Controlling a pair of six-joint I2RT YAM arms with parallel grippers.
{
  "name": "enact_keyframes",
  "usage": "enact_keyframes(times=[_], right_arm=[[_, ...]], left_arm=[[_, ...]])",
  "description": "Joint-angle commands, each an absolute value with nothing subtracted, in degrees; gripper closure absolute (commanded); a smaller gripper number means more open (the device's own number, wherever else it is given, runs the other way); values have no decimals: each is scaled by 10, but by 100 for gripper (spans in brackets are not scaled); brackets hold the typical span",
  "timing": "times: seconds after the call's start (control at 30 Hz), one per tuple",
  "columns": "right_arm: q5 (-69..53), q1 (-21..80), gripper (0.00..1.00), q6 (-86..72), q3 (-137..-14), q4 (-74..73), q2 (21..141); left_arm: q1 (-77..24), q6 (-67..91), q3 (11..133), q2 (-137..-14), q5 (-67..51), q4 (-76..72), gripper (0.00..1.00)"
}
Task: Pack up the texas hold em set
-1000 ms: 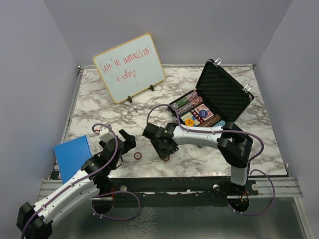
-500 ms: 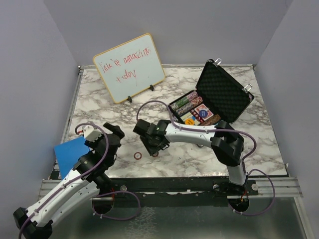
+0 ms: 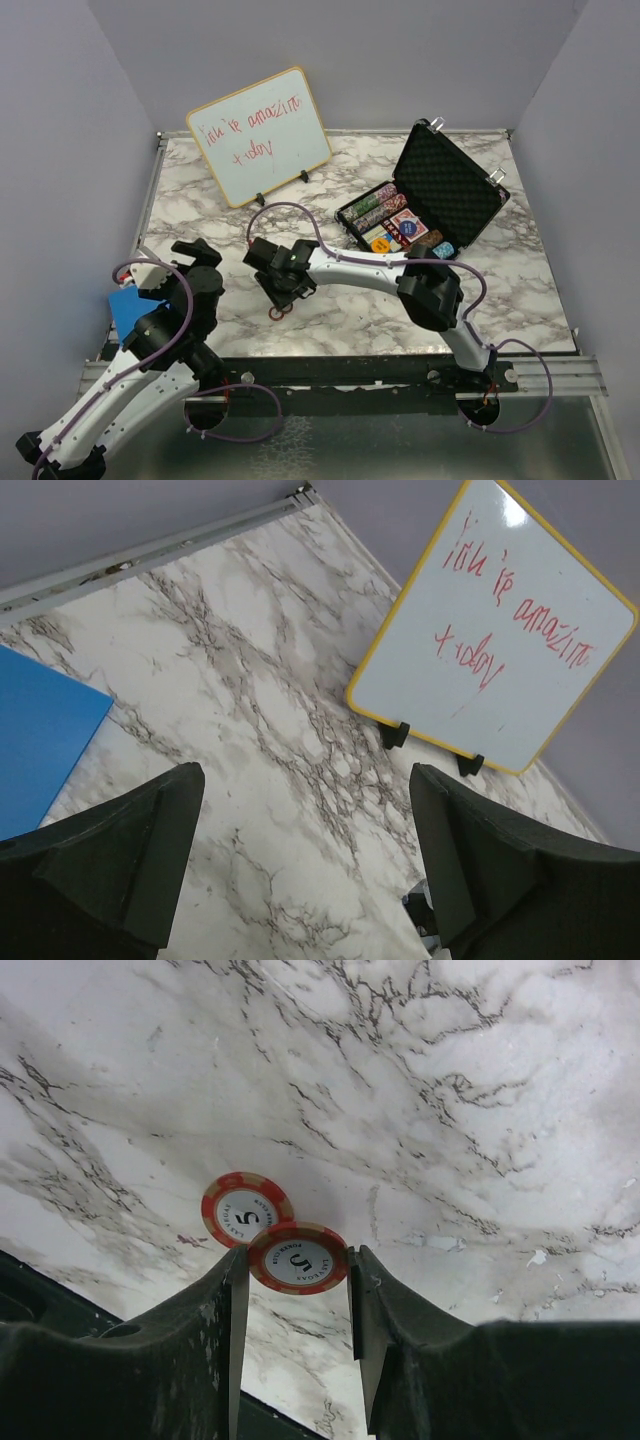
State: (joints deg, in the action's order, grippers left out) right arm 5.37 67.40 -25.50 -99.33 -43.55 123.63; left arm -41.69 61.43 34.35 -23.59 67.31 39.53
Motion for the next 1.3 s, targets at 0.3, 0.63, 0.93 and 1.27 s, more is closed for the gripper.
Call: enact_keyframes(times=[0.3,0.63,0.93,1.27], right_arm=[[36,697,59,-237,-1043,-452,1288],[40,698,57,-234,-1046,-438,1297],[35,698,54,-233,-1049,-422,1301],[34,705,29,-227,-1048,-432,1306]], left_arm=[[-415,610,355,-210,710,426,9],[-416,613,347,-203,702,425,8],[-416,614,346,-207,699,425,7],[-417,620,340,-203,695,425,6]])
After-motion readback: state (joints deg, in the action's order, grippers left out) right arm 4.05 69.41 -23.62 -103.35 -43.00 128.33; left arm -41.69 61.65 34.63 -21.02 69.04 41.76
